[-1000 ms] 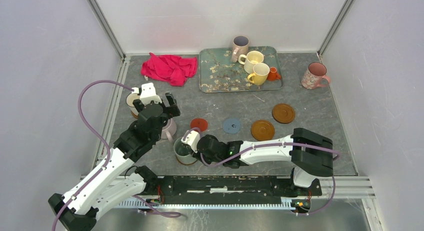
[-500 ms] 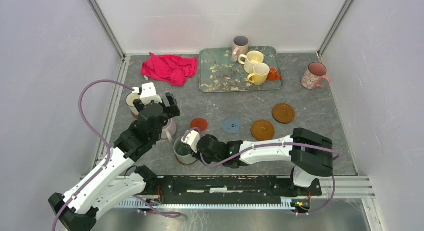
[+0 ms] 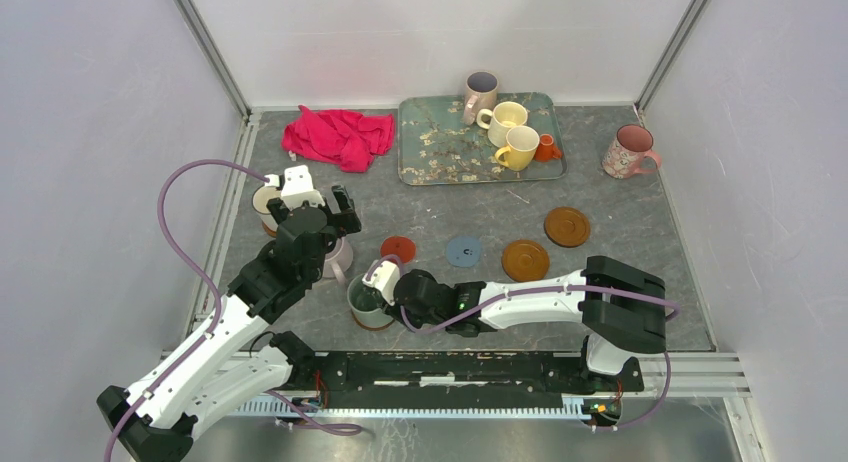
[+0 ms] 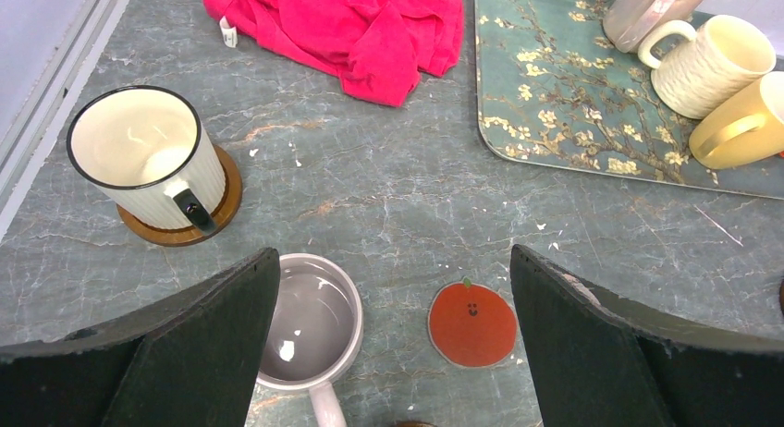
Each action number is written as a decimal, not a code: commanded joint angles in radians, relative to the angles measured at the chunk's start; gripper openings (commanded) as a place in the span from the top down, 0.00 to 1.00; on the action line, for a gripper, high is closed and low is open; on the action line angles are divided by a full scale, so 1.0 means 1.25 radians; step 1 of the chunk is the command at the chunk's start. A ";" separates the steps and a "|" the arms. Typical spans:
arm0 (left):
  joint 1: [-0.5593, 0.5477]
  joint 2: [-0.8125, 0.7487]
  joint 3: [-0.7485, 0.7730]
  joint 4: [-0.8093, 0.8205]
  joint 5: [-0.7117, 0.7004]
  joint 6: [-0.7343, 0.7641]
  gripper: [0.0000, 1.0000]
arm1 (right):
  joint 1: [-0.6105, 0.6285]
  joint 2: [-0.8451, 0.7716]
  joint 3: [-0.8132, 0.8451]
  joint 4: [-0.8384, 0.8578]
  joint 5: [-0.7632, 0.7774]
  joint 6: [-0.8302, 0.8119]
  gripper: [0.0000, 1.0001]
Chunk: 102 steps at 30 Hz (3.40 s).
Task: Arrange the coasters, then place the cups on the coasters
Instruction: Place the cup on the coaster, then pick up the cup from the tray.
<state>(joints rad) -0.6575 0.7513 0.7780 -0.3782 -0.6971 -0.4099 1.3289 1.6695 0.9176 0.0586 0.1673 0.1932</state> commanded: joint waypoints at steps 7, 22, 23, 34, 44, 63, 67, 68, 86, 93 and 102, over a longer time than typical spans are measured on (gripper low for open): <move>0.003 -0.003 -0.004 0.031 0.007 -0.028 0.00 | 0.006 -0.015 0.028 0.089 0.017 0.004 0.56; 0.003 -0.019 -0.002 0.036 0.037 -0.022 0.00 | 0.004 -0.091 0.069 -0.016 0.091 0.004 0.22; 0.003 -0.019 -0.003 0.036 0.039 -0.022 0.00 | 0.001 -0.098 0.076 -0.028 0.097 0.001 0.19; 0.003 -0.036 -0.001 0.045 0.053 -0.017 0.00 | -0.162 -0.177 0.129 -0.141 0.177 0.037 0.02; 0.003 -0.037 -0.005 0.050 0.067 -0.017 0.00 | -0.381 -0.097 0.296 -0.251 0.279 0.084 0.02; 0.003 -0.035 -0.009 0.047 0.071 -0.022 0.00 | -0.600 0.259 0.676 -0.195 0.286 0.102 0.03; 0.003 -0.032 -0.009 0.048 0.070 -0.022 0.00 | -0.638 0.314 0.703 -0.108 0.269 0.104 0.09; 0.003 -0.031 -0.009 0.049 0.071 -0.022 0.00 | -0.645 0.325 0.703 -0.077 0.261 0.106 0.11; 0.003 -0.010 -0.013 0.050 0.050 -0.021 0.00 | -0.709 0.641 0.937 0.140 0.284 0.068 0.45; 0.003 0.005 -0.013 0.049 0.050 -0.021 0.00 | -0.721 0.696 0.973 0.177 0.287 0.054 0.46; 0.004 0.022 -0.010 0.051 0.047 -0.018 0.00 | -0.735 0.733 0.980 0.203 0.272 0.050 0.49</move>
<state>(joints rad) -0.6575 0.7715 0.7620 -0.3561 -0.6117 -0.4099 0.4179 2.5614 2.0949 0.2546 0.5026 0.2642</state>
